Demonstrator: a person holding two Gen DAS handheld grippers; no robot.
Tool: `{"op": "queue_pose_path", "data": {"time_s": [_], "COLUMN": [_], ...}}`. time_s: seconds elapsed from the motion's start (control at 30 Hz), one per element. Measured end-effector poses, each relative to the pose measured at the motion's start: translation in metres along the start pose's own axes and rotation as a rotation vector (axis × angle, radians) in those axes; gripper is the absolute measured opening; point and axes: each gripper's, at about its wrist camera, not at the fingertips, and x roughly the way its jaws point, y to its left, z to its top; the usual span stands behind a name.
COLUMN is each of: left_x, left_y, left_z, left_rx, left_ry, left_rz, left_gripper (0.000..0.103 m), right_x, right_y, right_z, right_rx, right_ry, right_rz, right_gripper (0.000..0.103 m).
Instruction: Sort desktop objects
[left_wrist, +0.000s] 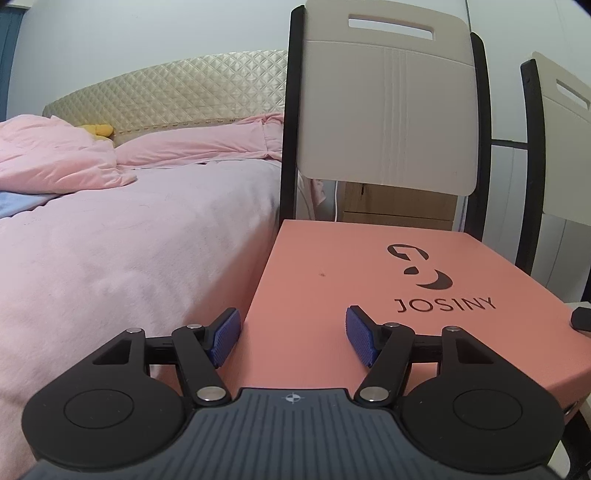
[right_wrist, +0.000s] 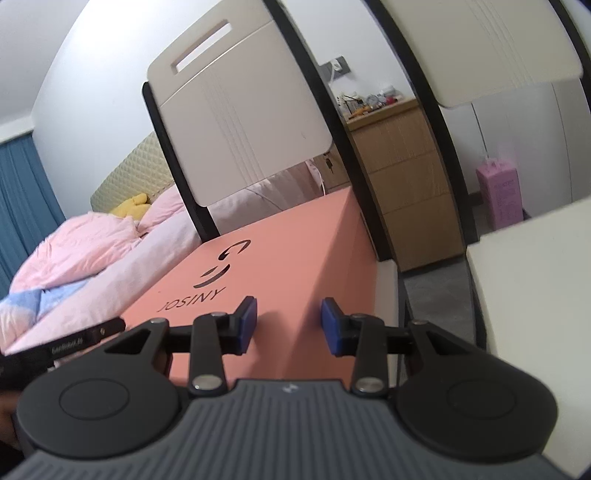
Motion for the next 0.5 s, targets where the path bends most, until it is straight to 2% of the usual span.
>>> {"op": "queue_pose_path", "data": {"time_s": [0.13, 0.2, 0.37, 0.5], "left_x": [-0.006, -0.017, -0.051, -0.086], "left_y": [0.003, 0.000, -0.006, -0.012], "left_z": [0.001, 0.001, 0.002, 0.001], "left_rx": [-0.019, -0.008, -0.010, -0.001], "left_ry": [0.007, -0.008, -0.031, -0.072], "left_rz": [-0.011, -0.024, -0.055, -0.084], "left_gripper": [0.067, 0.067, 0.068, 0.079], "right_x": [-0.001, -0.005, -0.029, -0.055], "right_y": [0.003, 0.007, 0.027, 0.042], "right_z": [0.004, 0.004, 0.000, -0.005], "right_rx": [-0.046, -0.068, -0.156, -0.175], "right_ry": [-0.009, -0.009, -0.036, -0.063], "right_rz": [-0.026, -0.040, -0.067, -0.072], "right_gripper": [0.025, 0.024, 0.023, 0.024]}}
